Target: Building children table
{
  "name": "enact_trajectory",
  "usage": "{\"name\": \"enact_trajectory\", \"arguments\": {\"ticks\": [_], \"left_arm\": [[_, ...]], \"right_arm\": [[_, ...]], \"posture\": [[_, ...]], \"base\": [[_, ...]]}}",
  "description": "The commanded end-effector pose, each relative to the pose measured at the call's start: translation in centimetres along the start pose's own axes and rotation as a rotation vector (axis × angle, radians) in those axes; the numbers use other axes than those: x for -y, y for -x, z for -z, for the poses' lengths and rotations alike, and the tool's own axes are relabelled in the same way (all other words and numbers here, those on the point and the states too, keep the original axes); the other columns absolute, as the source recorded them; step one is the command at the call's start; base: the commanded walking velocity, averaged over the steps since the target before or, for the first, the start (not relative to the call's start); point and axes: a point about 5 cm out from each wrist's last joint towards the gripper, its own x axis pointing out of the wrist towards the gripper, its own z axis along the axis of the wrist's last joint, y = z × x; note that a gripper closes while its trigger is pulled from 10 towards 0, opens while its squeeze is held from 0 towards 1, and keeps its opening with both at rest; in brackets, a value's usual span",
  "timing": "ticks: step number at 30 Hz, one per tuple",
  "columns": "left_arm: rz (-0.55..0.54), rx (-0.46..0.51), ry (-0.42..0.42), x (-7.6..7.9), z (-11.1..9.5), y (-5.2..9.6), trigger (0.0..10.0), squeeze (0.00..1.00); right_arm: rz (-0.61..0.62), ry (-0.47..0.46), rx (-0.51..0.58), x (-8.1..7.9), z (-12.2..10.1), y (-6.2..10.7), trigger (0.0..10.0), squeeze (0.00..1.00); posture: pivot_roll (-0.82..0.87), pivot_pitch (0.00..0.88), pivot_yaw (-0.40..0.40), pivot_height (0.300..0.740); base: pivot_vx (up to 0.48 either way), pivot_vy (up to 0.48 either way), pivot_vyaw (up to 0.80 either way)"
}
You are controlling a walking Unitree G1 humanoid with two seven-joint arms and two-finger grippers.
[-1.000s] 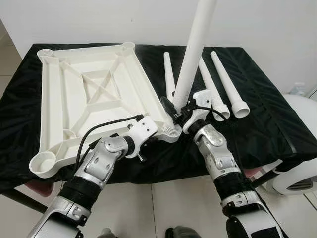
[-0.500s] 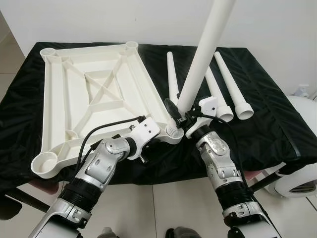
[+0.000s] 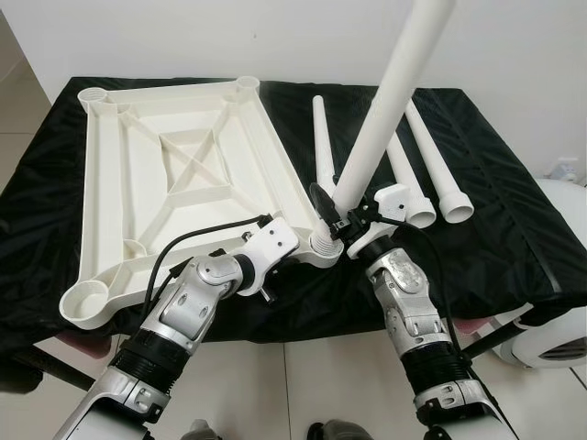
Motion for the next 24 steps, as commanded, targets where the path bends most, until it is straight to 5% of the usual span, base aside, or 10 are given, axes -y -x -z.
{"name": "enact_trajectory", "arguments": {"ticks": [1, 15, 24], "left_arm": [[0.058, -0.006, 0.014, 0.7, 0.4, 0.1, 10.0, 0.0], [0.057, -0.002, 0.013, 0.7, 0.2, 0.0, 10.0, 0.0], [0.053, -0.002, 0.015, 0.7, 0.2, 0.0, 10.0, 0.0]], "right_arm": [[0.153, -0.046, -0.202, 2.8, 3.5, 3.2, 10.0, 0.0], [0.016, 0.112, -0.221, 2.3, 2.6, 1.6, 10.0, 0.0], [-0.007, 0.113, -0.259, 2.3, 3.0, 1.2, 10.0, 0.0]], "posture": [[-0.02, 0.041, -0.022, 0.74], [-0.02, 0.036, -0.022, 0.74], [-0.01, 0.036, -0.026, 0.74]], "base": [[0.0, 0.0, 0.0], [0.0, 0.0, 0.0], [0.0, 0.0, 0.0]]}}
